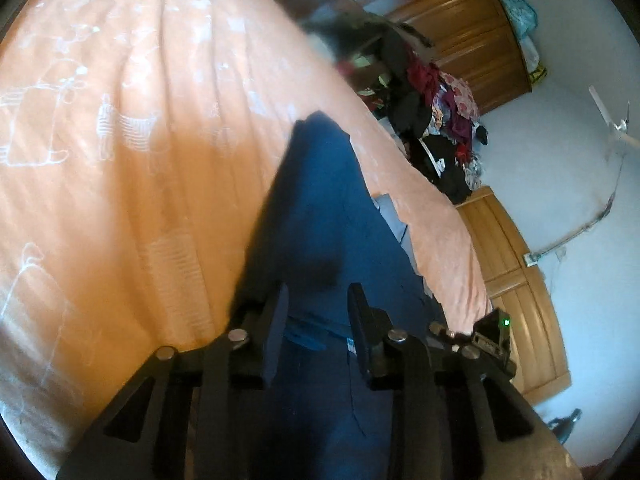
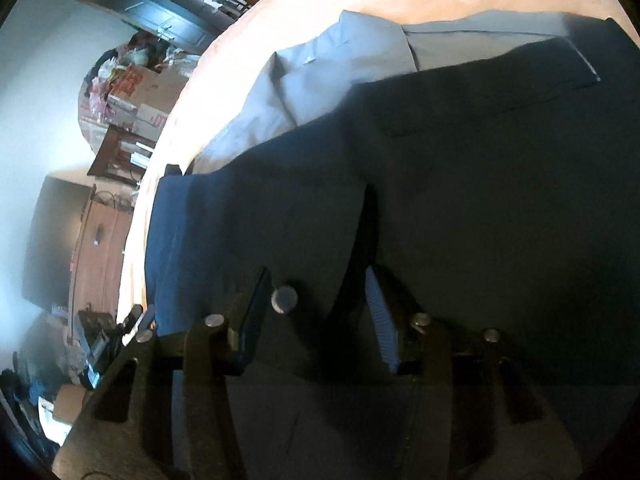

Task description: Fold small clothes

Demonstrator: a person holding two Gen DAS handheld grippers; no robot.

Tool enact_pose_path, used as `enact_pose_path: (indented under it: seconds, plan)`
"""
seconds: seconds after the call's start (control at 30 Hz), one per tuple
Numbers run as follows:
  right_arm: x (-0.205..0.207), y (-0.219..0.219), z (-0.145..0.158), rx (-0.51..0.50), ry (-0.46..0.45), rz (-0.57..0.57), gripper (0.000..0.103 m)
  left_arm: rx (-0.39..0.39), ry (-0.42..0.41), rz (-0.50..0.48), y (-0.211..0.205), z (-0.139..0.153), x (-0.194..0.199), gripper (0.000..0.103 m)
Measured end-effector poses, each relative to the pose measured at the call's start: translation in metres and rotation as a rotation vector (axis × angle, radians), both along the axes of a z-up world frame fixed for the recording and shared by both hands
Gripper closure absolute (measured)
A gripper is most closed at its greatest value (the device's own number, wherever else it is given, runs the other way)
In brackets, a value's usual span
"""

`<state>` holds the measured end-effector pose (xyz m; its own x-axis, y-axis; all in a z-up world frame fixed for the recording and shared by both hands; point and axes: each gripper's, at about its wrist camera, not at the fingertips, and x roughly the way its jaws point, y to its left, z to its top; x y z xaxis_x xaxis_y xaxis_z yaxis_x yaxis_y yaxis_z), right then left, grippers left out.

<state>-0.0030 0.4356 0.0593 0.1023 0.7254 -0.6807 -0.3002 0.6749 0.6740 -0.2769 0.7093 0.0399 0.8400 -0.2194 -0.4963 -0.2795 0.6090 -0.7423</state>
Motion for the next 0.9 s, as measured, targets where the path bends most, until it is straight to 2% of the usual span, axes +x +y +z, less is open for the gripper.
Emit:
enact_pose_path:
  seconds: [0.13,0.2,0.23,0.27,0.37,0.43,0.5,0.6,0.7,0.77,0.83,0.9]
  plan:
    - [0.006,0.005,-0.005,0.029,-0.007,-0.013,0.057,0.000,-0.001,-0.004,-0.002,0.000,-0.005,0.069]
    - [0.008,0.002,-0.005,0.050,0.010,-0.032,0.066,0.010,0.000,-0.004,-0.005,0.002,-0.003,0.069]
    - [0.008,0.002,-0.006,0.079,0.031,-0.032,0.079,0.012,0.001,-0.004,-0.005,0.001,-0.002,0.069]
    - [0.007,0.001,-0.008,0.097,0.047,-0.030,0.085,0.011,0.000,-0.003,-0.004,0.001,-0.005,0.069]
    - [0.005,-0.006,-0.010,0.135,0.068,-0.045,0.086,0.011,-0.002,-0.002,-0.005,0.001,-0.003,0.069]
    - [0.004,-0.008,-0.012,0.095,0.053,-0.063,0.090,0.011,-0.002,-0.002,-0.005,0.001,-0.002,0.069]
    - [0.003,-0.013,-0.012,0.089,0.058,-0.092,0.089,0.010,-0.002,-0.002,-0.005,0.001,-0.002,0.069]
    - [-0.005,-0.024,-0.008,0.067,0.035,-0.130,0.083,0.012,-0.001,-0.001,-0.006,0.003,-0.006,0.069]
    - [-0.002,-0.015,-0.009,0.053,0.017,-0.098,0.076,0.018,0.000,-0.001,-0.007,0.003,0.000,0.069]
    - [0.003,-0.005,-0.006,0.038,-0.010,-0.067,0.064,0.025,0.004,-0.002,-0.007,0.004,0.001,0.069]
    - [0.008,0.003,-0.004,0.046,-0.024,-0.046,0.056,0.023,0.002,-0.002,-0.006,0.003,0.001,0.069]
    - [0.010,0.010,-0.001,0.033,-0.037,-0.021,0.060,0.021,0.003,-0.001,-0.006,0.003,0.001,0.069]
